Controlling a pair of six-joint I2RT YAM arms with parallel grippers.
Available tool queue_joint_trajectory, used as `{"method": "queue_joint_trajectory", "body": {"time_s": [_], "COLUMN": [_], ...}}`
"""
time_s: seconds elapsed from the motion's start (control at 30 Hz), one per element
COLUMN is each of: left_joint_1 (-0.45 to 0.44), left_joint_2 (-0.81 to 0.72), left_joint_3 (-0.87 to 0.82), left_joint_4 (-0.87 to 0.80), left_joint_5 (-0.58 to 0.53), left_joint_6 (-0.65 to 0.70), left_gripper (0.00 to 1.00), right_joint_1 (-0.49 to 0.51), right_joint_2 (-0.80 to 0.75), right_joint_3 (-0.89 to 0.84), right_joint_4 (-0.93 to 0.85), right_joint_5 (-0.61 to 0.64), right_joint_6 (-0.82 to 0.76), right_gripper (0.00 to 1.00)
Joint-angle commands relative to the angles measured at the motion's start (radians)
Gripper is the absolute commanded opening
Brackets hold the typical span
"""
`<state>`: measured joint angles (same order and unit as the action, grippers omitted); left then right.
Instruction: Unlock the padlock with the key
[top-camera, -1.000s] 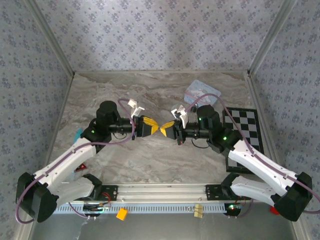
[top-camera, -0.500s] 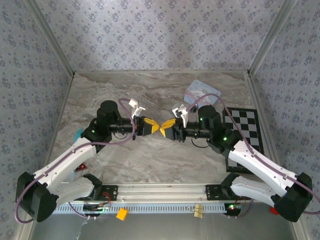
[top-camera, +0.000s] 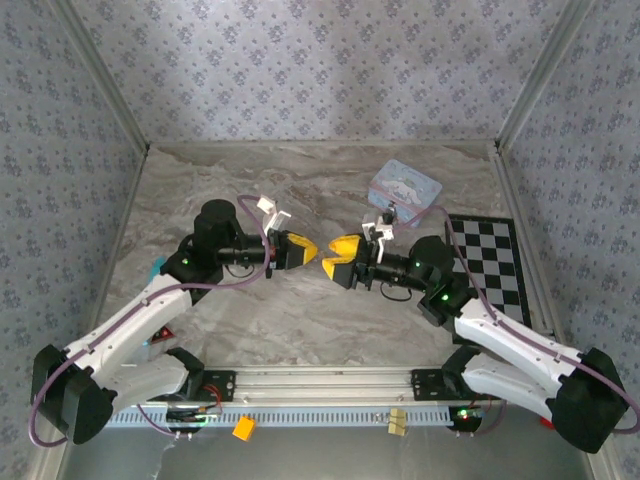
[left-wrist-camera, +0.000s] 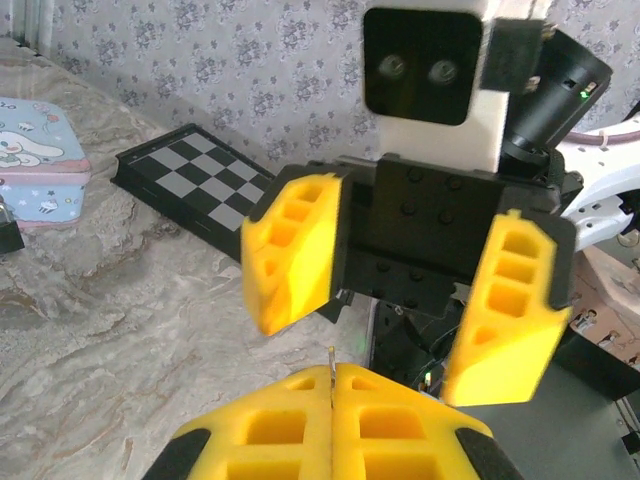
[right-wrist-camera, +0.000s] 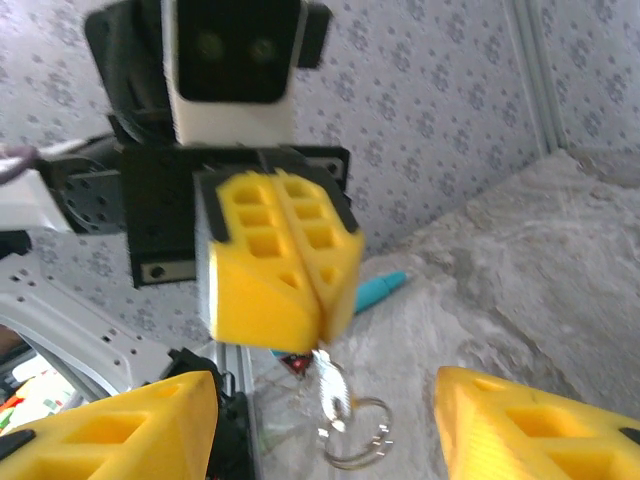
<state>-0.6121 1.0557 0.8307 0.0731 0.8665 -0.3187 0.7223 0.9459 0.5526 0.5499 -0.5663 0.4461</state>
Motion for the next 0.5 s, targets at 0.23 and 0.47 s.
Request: {"method": "queue_joint_trajectory", "body": {"time_s": [0.23, 0.47], "left_joint_1": [-0.038, -0.050], "left_joint_2": [-0.014, -0.023], "left_joint_3": [0.061, 0.069], "left_joint_4": [-0.035, -0.050], "left_joint_5": [0.023, -0.008], "left_joint_6": [0.019, 0.032], "left_gripper": [0.00, 0.00], "right_joint_1": [0.009, 0.015], "right_joint_2": [0.028, 0.062], "right_joint_3": [0.010, 0.040], "right_joint_4": [0.104, 0.077], "right_joint_5": [-0.072, -0.120], "right_joint_6": [0.022, 0.020], "right_gripper": [0.59, 0.54]}}
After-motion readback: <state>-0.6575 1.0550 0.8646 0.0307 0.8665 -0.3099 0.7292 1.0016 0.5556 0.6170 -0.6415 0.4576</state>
